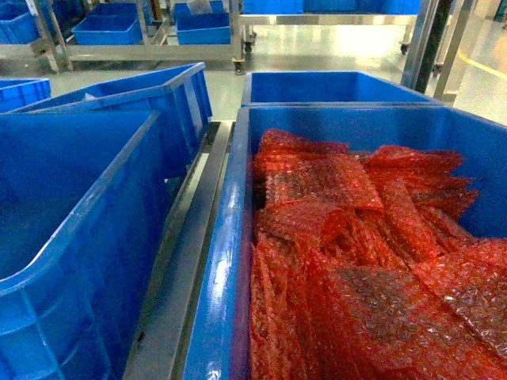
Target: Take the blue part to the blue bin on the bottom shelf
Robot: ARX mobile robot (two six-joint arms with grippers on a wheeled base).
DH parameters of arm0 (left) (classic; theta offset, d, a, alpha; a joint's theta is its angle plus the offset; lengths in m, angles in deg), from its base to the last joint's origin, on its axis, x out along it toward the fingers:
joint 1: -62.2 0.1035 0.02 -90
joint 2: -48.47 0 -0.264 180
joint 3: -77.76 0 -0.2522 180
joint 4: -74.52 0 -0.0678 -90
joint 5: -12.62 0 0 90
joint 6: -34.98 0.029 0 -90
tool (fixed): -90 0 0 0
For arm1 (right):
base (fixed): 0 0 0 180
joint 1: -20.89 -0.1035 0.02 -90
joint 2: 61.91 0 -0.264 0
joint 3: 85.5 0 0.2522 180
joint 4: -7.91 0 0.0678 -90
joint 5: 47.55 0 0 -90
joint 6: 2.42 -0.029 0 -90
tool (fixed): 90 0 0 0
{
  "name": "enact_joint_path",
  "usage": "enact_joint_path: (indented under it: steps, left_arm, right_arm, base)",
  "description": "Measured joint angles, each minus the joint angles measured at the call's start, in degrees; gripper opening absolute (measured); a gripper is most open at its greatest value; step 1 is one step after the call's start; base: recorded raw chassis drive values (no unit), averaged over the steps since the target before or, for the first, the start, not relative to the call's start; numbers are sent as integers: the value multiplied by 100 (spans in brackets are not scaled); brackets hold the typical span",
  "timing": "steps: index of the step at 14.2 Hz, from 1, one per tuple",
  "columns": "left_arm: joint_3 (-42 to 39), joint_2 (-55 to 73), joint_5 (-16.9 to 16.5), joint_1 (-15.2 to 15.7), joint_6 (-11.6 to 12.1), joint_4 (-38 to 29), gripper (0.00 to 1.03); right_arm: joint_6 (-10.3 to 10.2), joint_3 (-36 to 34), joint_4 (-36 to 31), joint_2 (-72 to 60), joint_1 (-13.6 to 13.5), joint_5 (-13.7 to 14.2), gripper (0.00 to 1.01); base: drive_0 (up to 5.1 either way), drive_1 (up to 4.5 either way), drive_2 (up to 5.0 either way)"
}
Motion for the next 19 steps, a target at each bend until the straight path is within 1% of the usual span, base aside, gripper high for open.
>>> enact_joint_path:
  steps: [1,2,8,14,15,16,17,19]
  left_arm:
    - [7,-245,7,0,-2,-116,2]
    - [-2,-245,13,0,0,37,2]
    - [0,-243,15,4,-7,7,2]
    - [0,-243,17,4,-13,7,79]
    - [0,-243,15,4,-13,7,93]
    - [0,-243,15,4,-9,7,100]
    - [0,-243,17,4,-13,7,97]
    - [0,-243,15,4,-11,7,98]
  right_arm:
    - [2,0,-7,0,0,0,98]
    - [0,0,15,0,-2,7,98]
    - [2,0,-2,0,0,0,98]
    - [2,0,-4,0,0,0,98]
    - [2,0,-4,0,0,0,98]
    - [2,0,-4,0,0,0,98]
    - [2,0,-4,0,0,0,98]
    - [2,0,-4,0,0,0,98]
  base:
    - [0,0,0]
    - [0,0,0]
    - [0,0,0]
    - [0,0,0]
    - [0,0,0]
    - [0,0,0]
    - [0,0,0]
    - [0,0,0]
